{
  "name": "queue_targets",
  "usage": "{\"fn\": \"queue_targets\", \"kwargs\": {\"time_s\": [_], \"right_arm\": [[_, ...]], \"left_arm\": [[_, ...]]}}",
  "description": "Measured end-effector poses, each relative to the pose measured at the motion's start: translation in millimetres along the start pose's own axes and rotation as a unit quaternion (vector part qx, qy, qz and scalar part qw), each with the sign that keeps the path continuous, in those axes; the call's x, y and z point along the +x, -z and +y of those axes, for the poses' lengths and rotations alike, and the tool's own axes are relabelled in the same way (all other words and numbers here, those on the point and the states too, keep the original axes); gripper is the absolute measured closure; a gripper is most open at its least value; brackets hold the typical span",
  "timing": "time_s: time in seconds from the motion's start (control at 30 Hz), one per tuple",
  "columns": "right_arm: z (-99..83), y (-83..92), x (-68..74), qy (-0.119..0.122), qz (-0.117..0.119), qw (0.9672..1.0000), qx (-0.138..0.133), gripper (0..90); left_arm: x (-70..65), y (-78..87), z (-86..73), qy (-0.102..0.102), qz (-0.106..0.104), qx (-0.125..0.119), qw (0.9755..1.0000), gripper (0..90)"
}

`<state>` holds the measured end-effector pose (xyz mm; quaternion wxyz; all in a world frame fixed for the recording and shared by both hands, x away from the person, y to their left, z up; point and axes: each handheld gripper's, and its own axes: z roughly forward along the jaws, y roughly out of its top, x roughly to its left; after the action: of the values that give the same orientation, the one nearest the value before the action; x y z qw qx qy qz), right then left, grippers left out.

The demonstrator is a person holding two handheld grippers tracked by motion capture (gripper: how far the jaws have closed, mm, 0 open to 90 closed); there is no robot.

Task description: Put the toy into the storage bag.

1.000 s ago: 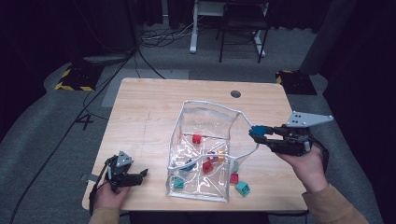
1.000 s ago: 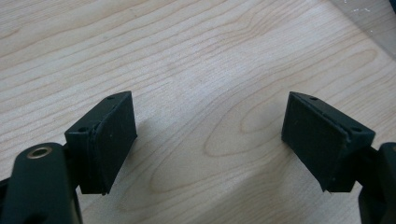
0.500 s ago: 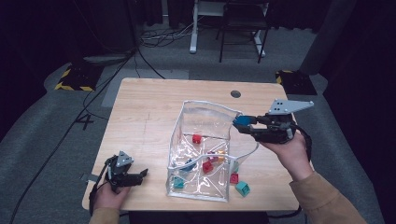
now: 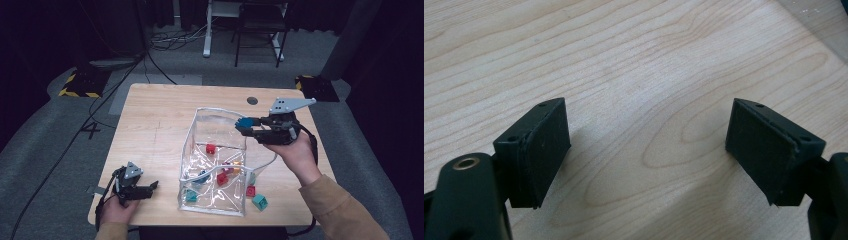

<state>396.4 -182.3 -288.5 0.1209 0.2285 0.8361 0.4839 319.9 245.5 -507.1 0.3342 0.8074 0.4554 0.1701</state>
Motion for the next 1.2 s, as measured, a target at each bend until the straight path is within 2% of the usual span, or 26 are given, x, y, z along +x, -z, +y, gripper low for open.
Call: {"fn": "queue_targets", "kwargs": {"time_s": [0.3,0.37,0.47,0.63,0.67,0.7,0.73,0.77,0.87,0.9,1.0,1.03,1.07,1.13,1.2], "right_arm": [[6.3,-28.9,0.8,0.001,0.012,0.9996,0.026,58.7],[7.5,-40.9,3.2,0.000,0.022,0.9991,0.037,58.7],[7.6,-45.8,4.6,0.001,0.026,0.9988,0.042,58.6],[6.1,-65.0,9.3,0.002,0.030,0.9963,0.080,58.7],[6.1,-65.0,9.3,0.002,0.030,0.9963,0.080,58.7],[5.1,-70.2,10.0,-0.002,0.030,0.9948,0.097,58.7],[5.1,-70.2,10.0,-0.002,0.030,0.9948,0.097,58.7],[4.0,-75.0,10.4,-0.003,0.032,0.9931,0.113,58.7],[3.0,-78.7,11.0,-0.004,0.033,0.9917,0.125,58.7],[1.4,-83.3,12.0,-0.006,0.037,0.9891,0.143,58.6],[0.0,-86.1,12.8,-0.004,0.037,0.9872,0.155,58.6],[-1.5,-89.2,12.9,-0.005,0.042,0.9848,0.169,54.9],[-2.2,-90.2,12.1,-0.006,0.043,0.9845,0.170,49.8],[-2.6,-90.0,11.6,-0.007,0.046,0.9853,0.164,42.9],[-2.0,-87.6,11.9,-0.006,0.047,0.9865,0.156,41.6]], "left_arm": [[0.1,0.1,0.1,0.000,-0.001,0.001,1.0000,18.1],[0.1,0.1,0.0,0.000,-0.001,0.001,1.0000,18.2],[0.1,0.1,0.0,0.000,-0.001,0.000,1.0000,18.1],[0.1,0.1,0.0,0.000,-0.001,0.000,1.0000,18.1],[0.1,0.1,0.0,0.000,-0.001,0.000,1.0000,18.1],[0.1,0.1,0.0,0.000,-0.001,0.001,1.0000,18.1],[0.1,0.1,0.0,0.000,-0.001,0.001,1.0000,18.1],[0.1,0.1,0.1,0.000,-0.001,0.001,1.0000,18.1],[0.1,0.1,0.1,0.000,-0.001,0.001,1.0000,18.1],[0.1,0.1,0.1,0.000,-0.001,0.001,1.0000,18.1],[0.1,0.1,0.0,0.000,-0.001,0.000,1.0000,18.1],[0.1,0.2,0.1,0.000,-0.001,0.001,1.0000,18.1],[0.1,0.1,0.1,0.000,-0.001,0.001,1.0000,18.1],[0.1,0.1,0.0,0.000,-0.001,0.001,1.0000,18.1],[0.1,0.1,0.1,0.000,-0.001,0.001,1.0000,18.1]]}}
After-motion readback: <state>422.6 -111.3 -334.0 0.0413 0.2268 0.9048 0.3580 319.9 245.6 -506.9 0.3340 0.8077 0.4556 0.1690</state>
